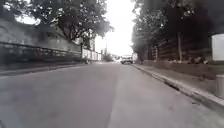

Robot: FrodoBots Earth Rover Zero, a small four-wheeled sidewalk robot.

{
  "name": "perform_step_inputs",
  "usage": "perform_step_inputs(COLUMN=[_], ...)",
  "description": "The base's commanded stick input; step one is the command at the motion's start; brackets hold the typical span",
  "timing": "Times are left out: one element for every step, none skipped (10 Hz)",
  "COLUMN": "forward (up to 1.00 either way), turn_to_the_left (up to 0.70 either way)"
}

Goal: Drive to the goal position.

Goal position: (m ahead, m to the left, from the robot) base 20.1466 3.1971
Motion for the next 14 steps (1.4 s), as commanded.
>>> perform_step_inputs(forward=[1.00,1.00,1.00,1.00,1.00,1.00,1.00,1.00,1.00,1.00,1.00,1.00,1.00,1.00], turn_to_the_left=[0.00,0.00,0.00,0.00,-0.02,-0.09,-0.16,-0.24,-0.31,-0.38,-0.31,-0.18,-0.05,0.00])
